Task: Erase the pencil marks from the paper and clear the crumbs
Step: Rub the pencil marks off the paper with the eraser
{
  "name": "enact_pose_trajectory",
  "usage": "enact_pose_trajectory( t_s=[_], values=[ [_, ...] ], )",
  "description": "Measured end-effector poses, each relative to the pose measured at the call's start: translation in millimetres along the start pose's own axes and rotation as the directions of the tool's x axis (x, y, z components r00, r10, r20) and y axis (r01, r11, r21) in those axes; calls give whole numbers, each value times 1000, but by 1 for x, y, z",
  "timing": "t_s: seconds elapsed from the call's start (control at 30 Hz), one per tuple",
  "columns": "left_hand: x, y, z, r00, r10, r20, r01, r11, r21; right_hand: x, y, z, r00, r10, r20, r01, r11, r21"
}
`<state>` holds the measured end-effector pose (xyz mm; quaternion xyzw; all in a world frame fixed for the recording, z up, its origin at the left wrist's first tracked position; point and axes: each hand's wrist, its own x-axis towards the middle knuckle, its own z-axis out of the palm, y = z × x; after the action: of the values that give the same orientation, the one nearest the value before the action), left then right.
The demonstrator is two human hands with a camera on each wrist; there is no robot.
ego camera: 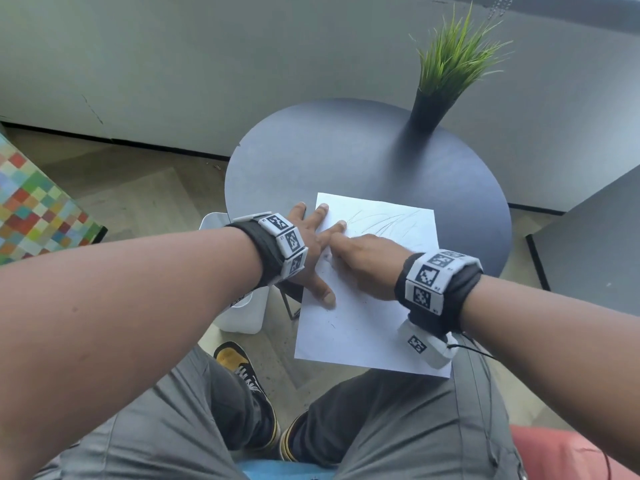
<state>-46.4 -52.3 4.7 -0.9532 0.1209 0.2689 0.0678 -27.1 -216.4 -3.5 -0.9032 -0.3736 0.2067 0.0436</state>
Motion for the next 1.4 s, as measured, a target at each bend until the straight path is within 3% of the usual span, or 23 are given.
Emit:
enact_pose_trajectory(
  t_s=[0.07,0.17,0.2,0.3,0.33,0.4,0.47,0.5,0.6,0.67,0.73,0.8,0.83,0.93,1.0,1.07,1.13,1.17,1.23,1.3,1.37,1.4],
  values=[
    [0,1,0,1000,-5,-3,5,1000,13,4,12,-8,998,60,-28,-60,998,6],
    [0,2,-1,1000,-19,7,19,1000,18,15,35,-13,934,332,-128,-331,943,34],
    [0,2,-1,1000,-18,7,18,1000,16,14,29,-10,941,314,-129,-313,949,26],
    [0,1,0,1000,-11,3,11,1000,10,4,2,2,998,50,-39,-49,998,27],
    [0,1,0,1000,-9,0,9,1000,11,2,2,0,1000,21,-9,-20,999,38],
    [1,1,0,1000,-12,1,12,1000,16,8,16,-12,987,153,-55,-150,988,47],
    [1,2,0,1000,-19,12,19,1000,12,14,33,-19,941,319,-114,-320,947,14],
    [1,2,0,1000,-21,16,21,1000,12,13,30,-18,940,320,-120,-323,946,-7],
    [0,2,-1,1000,-15,23,15,1000,5,1,3,-6,998,66,-22,-67,997,-44],
    [1,2,-1,1000,-12,24,12,1000,-2,-8,1,-6,997,-34,69,34,999,-2],
    [2,2,-1,1000,-8,18,8,1000,13,-2,18,-14,996,87,-3,-87,996,24],
    [5,3,0,1000,-12,13,11,1000,19,4,35,-19,960,260,-107,-260,966,16],
    [4,2,0,1000,-15,18,15,1000,19,4,33,-18,956,270,-115,-274,962,-14],
    [4,2,-1,999,-15,30,14,1000,16,-6,3,-4,999,47,26,-45,996,-77],
    [5,2,-1,1000,-8,23,7,1000,20,-16,-2,-1,994,-63,93,67,997,-41],
    [7,2,0,1000,-11,20,10,1000,25,-9,17,-6,998,58,-3,-58,998,-20],
    [8,2,0,1000,-16,22,15,999,34,-4,37,-13,962,249,-112,-250,968,6],
    [7,3,-1,999,-17,29,16,999,37,-5,37,-12,952,273,-137,-275,961,5],
    [8,4,-2,999,-14,35,13,999,38,-11,21,-5,981,162,-108,-166,986,-24],
    [8,3,-2,999,-12,36,10,999,42,-23,1,4,1000,-25,15,25,999,-20],
    [8,3,-2,999,-8,35,6,999,50,-24,7,-1,999,-22,29,21,1000,19],
    [9,2,-1,999,-5,32,4,999,51,-18,19,-6,997,72,-8,-72,997,27]
  ],
)
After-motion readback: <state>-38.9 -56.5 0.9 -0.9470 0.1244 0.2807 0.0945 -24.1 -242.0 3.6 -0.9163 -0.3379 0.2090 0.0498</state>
